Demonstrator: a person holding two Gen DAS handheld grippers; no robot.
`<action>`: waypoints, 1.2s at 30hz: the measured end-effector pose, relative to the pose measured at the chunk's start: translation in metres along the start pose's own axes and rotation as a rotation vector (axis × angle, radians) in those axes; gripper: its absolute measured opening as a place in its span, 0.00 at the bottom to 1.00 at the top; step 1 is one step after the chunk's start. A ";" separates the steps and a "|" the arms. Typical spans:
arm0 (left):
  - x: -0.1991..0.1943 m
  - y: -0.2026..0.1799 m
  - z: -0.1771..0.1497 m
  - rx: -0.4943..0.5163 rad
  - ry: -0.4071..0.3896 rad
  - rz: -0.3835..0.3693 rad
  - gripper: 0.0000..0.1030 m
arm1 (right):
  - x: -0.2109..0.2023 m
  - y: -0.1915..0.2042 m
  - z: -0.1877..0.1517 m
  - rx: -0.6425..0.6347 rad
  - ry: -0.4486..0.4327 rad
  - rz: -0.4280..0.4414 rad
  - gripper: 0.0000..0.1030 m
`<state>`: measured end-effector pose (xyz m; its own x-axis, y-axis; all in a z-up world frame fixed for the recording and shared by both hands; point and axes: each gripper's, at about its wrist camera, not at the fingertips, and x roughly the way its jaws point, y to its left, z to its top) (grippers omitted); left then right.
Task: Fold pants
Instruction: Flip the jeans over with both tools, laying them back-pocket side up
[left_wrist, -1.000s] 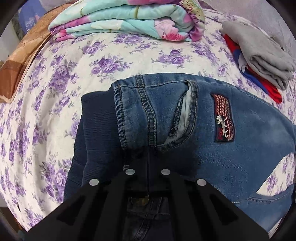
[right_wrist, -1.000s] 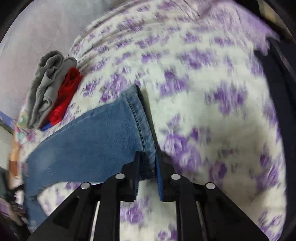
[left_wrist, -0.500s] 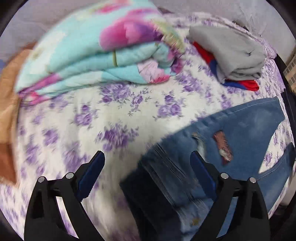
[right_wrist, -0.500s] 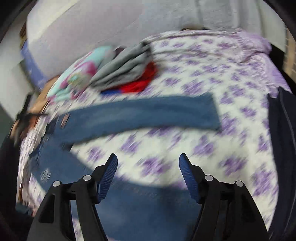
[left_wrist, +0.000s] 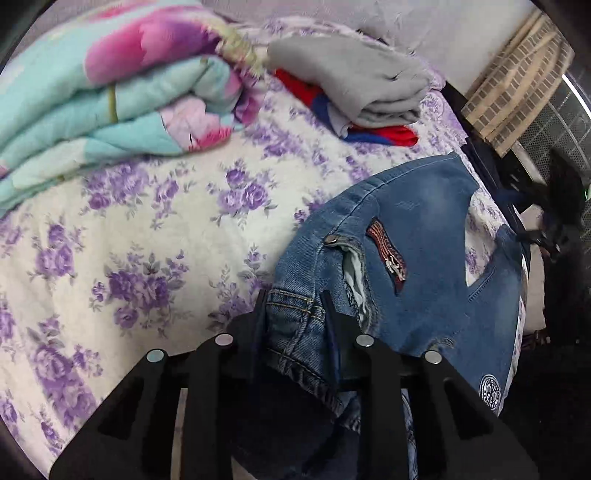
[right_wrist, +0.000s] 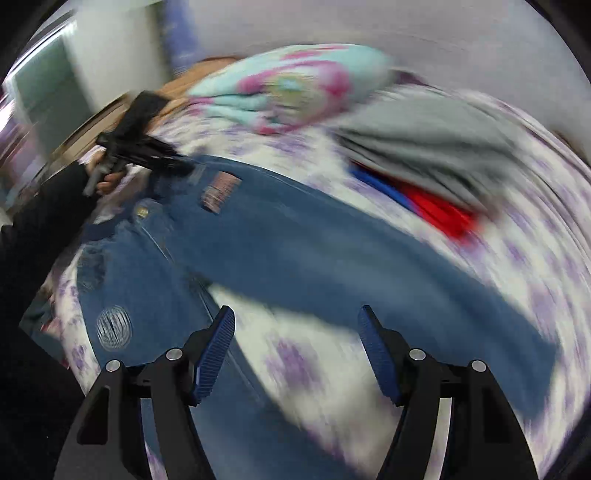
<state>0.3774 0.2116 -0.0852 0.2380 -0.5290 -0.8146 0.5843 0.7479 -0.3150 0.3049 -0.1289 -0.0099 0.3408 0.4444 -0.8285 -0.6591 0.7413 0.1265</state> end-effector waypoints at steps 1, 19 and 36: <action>-0.003 -0.002 -0.002 0.007 -0.007 0.008 0.25 | 0.012 0.002 0.018 -0.028 0.006 0.016 0.68; -0.017 -0.014 -0.003 0.053 -0.039 0.097 0.25 | 0.149 -0.014 0.113 -0.236 0.271 0.251 0.13; -0.045 -0.019 0.004 0.009 -0.079 0.186 0.25 | 0.057 -0.002 0.101 -0.187 0.086 0.110 0.14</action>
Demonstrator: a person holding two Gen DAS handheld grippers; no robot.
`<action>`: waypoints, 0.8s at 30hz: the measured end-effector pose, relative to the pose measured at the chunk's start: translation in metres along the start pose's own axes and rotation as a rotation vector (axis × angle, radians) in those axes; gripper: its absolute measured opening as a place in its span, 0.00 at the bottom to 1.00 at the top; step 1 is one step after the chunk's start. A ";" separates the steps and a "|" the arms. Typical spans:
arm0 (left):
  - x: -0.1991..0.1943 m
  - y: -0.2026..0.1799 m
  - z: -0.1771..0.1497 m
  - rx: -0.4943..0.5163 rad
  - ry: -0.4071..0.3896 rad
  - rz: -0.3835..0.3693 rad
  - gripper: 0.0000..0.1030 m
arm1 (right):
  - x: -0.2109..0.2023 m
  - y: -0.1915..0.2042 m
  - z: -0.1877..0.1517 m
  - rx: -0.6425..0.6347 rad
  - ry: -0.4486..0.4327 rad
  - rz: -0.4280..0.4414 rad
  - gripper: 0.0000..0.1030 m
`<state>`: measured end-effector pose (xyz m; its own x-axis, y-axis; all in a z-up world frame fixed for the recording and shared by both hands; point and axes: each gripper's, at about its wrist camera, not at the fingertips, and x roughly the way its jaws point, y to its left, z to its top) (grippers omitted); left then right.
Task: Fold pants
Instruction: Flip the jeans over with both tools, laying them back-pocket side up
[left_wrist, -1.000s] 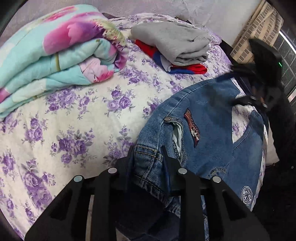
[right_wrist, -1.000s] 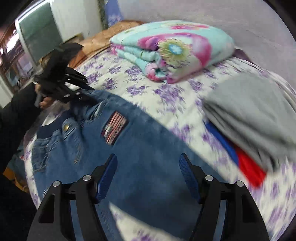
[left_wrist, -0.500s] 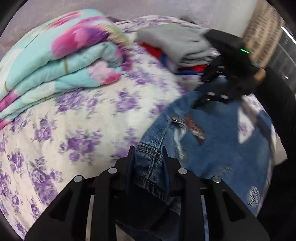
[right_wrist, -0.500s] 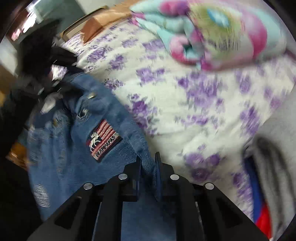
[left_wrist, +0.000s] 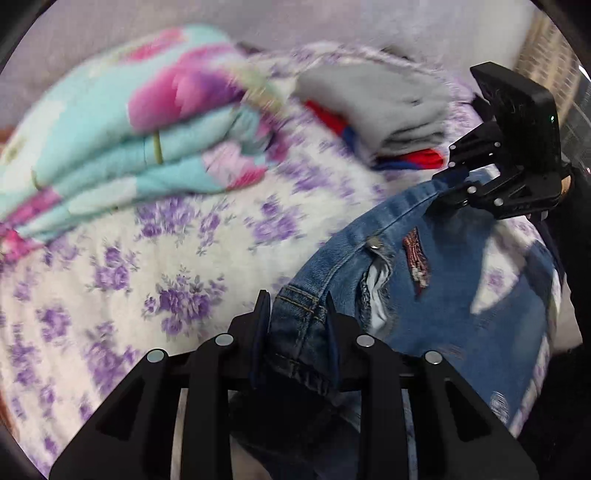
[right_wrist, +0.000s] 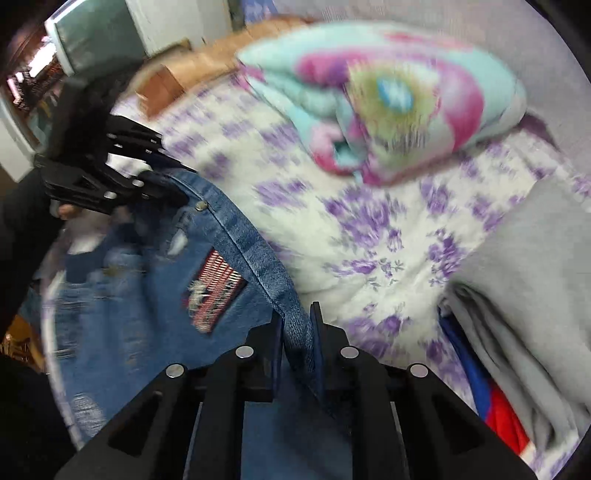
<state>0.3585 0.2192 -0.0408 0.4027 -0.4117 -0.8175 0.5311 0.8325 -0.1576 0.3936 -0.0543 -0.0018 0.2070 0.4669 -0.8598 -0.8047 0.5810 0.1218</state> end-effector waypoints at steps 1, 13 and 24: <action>-0.011 -0.009 -0.004 0.024 -0.014 0.007 0.25 | -0.011 0.011 -0.003 0.000 -0.018 -0.006 0.14; -0.079 -0.107 -0.154 0.122 -0.077 -0.106 0.24 | -0.024 0.219 -0.123 0.005 -0.040 -0.063 0.14; -0.087 -0.121 -0.209 0.086 -0.089 -0.151 0.54 | 0.032 0.223 -0.166 0.212 -0.047 -0.063 0.14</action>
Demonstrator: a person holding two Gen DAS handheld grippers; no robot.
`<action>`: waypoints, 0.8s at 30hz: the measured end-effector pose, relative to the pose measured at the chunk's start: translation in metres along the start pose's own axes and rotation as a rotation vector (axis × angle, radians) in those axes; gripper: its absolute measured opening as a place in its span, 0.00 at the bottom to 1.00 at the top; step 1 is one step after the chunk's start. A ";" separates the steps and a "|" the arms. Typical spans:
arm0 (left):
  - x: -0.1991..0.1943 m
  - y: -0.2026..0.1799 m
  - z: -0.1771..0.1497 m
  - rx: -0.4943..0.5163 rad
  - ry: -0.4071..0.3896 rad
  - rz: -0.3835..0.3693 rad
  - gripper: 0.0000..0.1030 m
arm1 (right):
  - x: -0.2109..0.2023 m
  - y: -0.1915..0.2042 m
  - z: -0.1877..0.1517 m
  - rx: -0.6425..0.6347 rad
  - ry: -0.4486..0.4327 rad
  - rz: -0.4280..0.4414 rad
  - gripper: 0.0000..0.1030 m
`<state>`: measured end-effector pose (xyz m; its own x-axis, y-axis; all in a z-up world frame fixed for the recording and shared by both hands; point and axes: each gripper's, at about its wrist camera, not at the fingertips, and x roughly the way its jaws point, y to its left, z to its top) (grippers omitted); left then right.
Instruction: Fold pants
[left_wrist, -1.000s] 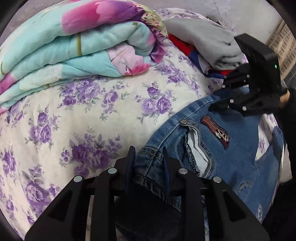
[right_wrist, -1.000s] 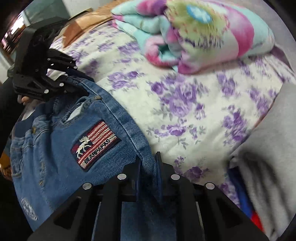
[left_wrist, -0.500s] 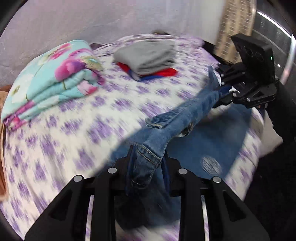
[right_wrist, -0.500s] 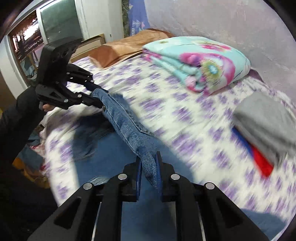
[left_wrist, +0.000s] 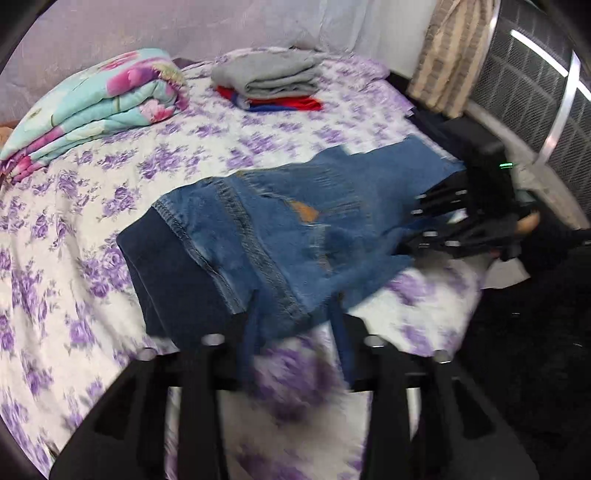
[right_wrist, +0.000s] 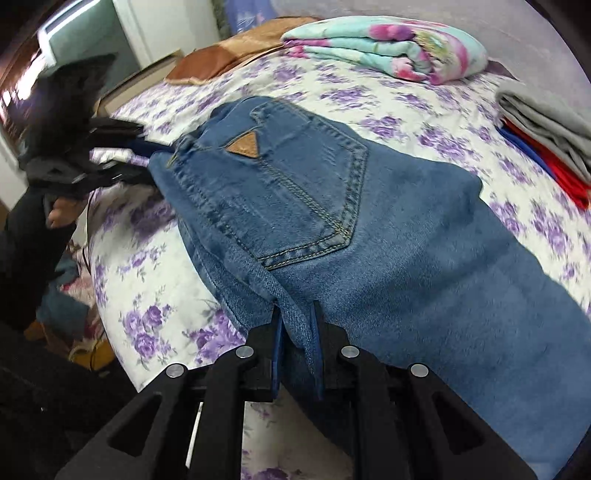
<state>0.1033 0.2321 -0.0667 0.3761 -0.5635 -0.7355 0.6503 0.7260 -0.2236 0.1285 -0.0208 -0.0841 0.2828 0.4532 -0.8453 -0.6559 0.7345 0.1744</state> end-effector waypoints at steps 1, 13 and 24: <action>-0.009 -0.002 -0.002 -0.006 -0.020 -0.013 0.65 | -0.001 0.000 -0.001 0.002 -0.007 0.000 0.14; 0.042 -0.018 0.037 -0.537 -0.049 0.209 0.50 | -0.016 0.006 -0.015 0.004 -0.067 -0.010 0.17; 0.064 -0.033 0.013 -0.587 -0.044 0.403 0.38 | -0.054 0.026 0.008 0.043 -0.142 0.072 0.18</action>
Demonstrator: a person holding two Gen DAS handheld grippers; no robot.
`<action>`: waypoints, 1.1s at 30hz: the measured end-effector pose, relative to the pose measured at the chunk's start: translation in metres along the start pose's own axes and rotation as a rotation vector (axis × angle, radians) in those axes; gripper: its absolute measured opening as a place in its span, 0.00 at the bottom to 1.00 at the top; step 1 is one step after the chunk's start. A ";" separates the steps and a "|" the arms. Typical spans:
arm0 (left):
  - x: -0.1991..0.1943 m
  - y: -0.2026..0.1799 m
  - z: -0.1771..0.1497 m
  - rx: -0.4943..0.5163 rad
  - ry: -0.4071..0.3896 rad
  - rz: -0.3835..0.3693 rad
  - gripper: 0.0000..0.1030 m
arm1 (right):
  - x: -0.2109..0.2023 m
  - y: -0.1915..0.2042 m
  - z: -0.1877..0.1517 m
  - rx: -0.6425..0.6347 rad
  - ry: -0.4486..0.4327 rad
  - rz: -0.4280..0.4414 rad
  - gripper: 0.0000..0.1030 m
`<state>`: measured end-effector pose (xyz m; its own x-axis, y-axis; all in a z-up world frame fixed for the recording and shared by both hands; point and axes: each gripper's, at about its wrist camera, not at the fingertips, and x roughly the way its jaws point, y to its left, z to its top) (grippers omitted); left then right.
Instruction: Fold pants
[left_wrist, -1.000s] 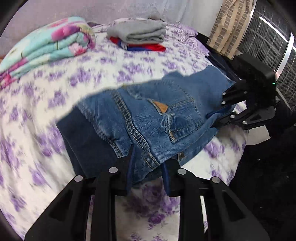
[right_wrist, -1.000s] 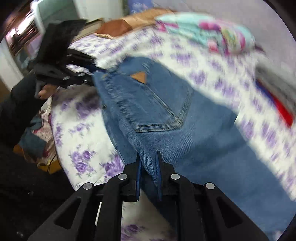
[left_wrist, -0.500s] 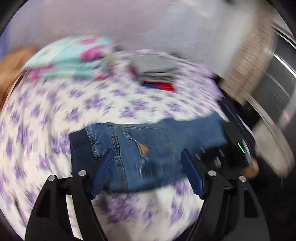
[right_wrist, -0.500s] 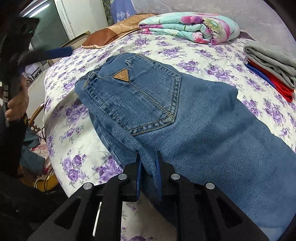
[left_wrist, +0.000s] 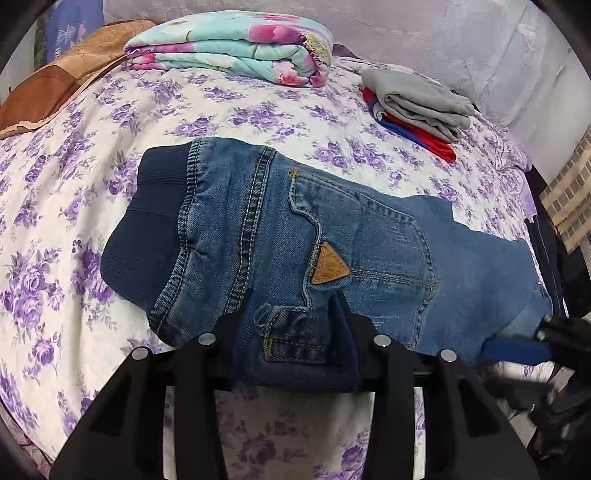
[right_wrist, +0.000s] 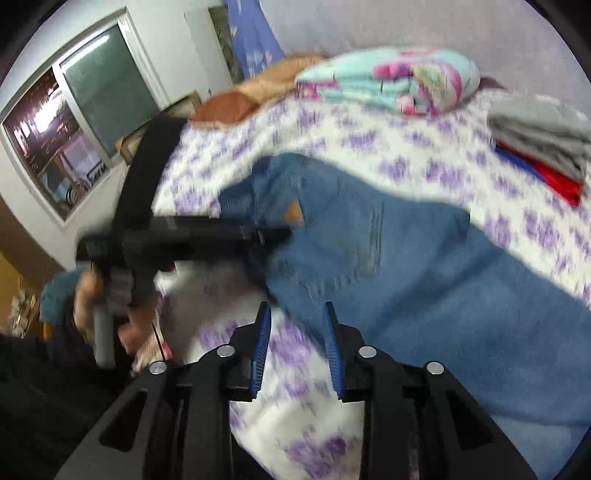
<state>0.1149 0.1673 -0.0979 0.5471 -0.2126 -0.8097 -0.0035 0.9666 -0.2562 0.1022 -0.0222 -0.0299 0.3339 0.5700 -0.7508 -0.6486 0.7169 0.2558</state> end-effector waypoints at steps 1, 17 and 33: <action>0.001 0.000 0.002 -0.001 -0.001 -0.001 0.38 | 0.011 -0.001 0.003 0.013 0.015 -0.004 0.18; 0.002 0.013 0.000 -0.001 -0.012 -0.078 0.34 | -0.153 -0.204 -0.112 0.852 -0.266 -0.231 0.60; 0.005 0.011 0.006 -0.033 0.011 -0.054 0.34 | -0.166 -0.365 -0.190 1.236 -0.371 -0.217 0.59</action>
<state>0.1226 0.1775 -0.1017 0.5376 -0.2660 -0.8002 -0.0020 0.9485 -0.3166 0.1540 -0.4544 -0.1145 0.6479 0.3309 -0.6861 0.4284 0.5865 0.6874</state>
